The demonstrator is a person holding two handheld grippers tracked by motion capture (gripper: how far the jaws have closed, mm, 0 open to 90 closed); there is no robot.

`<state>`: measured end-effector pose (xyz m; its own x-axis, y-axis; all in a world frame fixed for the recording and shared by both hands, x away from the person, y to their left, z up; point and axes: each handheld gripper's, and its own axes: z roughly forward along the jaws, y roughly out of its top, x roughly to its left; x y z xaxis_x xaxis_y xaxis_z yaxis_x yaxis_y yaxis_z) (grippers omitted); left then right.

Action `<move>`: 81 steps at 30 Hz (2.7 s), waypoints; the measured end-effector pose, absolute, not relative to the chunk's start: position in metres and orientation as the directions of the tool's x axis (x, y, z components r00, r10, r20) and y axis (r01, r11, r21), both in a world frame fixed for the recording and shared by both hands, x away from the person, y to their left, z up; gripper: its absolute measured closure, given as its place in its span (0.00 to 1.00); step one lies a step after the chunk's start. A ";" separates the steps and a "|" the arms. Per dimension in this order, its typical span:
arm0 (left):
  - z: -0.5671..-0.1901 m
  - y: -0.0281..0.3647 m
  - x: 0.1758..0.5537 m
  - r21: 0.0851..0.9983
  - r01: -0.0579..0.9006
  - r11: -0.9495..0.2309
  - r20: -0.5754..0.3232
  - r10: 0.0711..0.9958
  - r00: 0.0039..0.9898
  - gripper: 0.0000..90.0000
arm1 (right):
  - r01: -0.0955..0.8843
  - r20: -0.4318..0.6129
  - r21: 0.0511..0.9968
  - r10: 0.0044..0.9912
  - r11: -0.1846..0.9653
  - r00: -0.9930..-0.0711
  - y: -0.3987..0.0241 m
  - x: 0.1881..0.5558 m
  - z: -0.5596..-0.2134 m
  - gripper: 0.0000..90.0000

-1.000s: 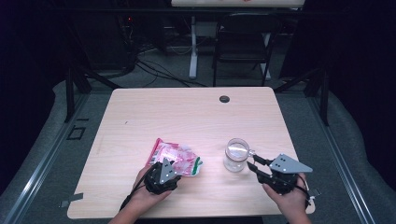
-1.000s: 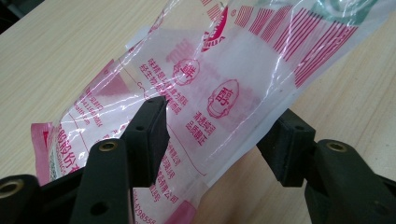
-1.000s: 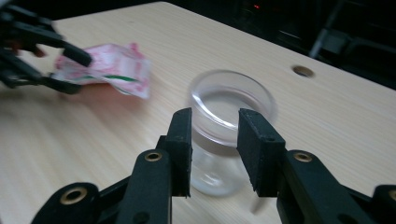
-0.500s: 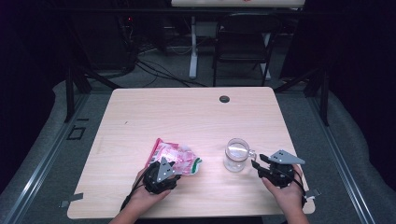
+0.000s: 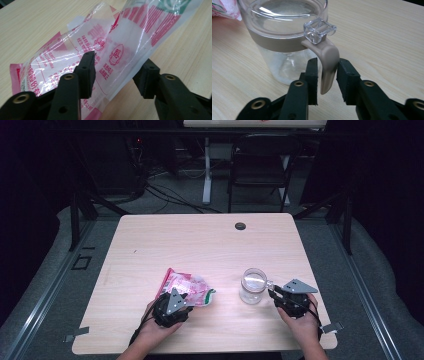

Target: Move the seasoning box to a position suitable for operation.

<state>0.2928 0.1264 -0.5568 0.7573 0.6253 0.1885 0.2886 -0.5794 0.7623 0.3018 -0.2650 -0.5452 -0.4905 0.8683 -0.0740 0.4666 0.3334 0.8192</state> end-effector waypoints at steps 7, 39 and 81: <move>-0.555 0.129 0.295 0.764 0.296 -0.573 0.190 0.639 0.745 0.84 | 0.474 -0.063 0.818 0.869 0.327 -0.491 -0.267 0.302 -0.545 0.84; -0.556 0.136 0.300 0.778 0.351 -0.522 0.120 0.671 0.732 0.93 | 0.423 -0.054 0.806 0.763 0.414 -0.644 -0.230 0.289 -0.543 0.84; -0.556 0.138 0.299 0.788 0.352 -0.505 0.102 0.671 0.734 0.89 | 0.385 -0.031 0.815 0.697 0.433 -0.717 -0.203 0.279 -0.545 0.83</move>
<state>0.2991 0.1378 -0.5563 0.7339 0.6715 0.1021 0.3519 -0.5045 0.7884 0.2792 -0.2032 -0.5454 -0.7169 0.6965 -0.0308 0.3853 0.4325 0.8151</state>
